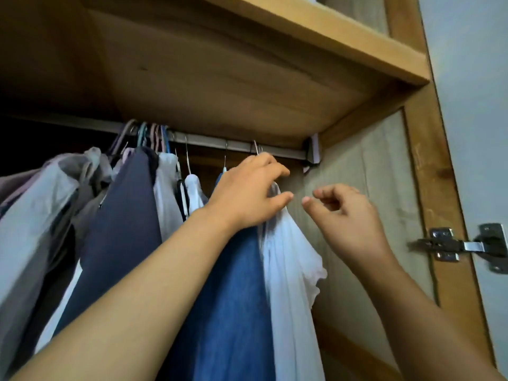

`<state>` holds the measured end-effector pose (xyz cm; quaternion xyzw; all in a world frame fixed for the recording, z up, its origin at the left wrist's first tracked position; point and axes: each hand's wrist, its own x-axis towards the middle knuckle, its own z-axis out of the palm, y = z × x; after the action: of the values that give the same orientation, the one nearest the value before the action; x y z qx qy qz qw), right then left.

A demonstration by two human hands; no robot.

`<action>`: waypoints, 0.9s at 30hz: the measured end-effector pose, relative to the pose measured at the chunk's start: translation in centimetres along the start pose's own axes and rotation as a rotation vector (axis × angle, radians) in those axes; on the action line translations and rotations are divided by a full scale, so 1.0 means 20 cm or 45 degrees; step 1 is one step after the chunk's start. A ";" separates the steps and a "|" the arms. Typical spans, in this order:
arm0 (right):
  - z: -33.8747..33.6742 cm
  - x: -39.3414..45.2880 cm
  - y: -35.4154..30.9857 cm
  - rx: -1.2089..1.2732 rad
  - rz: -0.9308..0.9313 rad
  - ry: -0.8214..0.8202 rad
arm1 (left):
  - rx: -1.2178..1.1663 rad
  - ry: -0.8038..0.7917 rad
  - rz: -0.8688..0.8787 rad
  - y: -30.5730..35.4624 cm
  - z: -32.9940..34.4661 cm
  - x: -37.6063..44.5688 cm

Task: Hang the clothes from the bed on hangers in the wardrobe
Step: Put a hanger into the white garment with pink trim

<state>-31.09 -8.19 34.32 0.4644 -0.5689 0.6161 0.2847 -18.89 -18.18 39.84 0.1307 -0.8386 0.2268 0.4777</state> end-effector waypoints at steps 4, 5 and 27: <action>0.18 0.19 0.02 -0.079 -0.094 -0.090 | -0.026 -0.066 0.049 -0.15 0.09 0.05; 0.22 0.22 0.03 -0.085 -0.114 -0.119 | -0.072 -0.066 0.060 -0.18 0.11 0.05; 0.43 0.47 0.23 -0.596 -0.059 -0.224 | -0.455 0.272 0.070 -0.31 0.46 -0.02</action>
<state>-36.85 -19.08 40.05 0.4505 -0.7080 0.4181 0.3479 -22.81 -28.27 37.05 -0.0038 -0.8133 0.1000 0.5732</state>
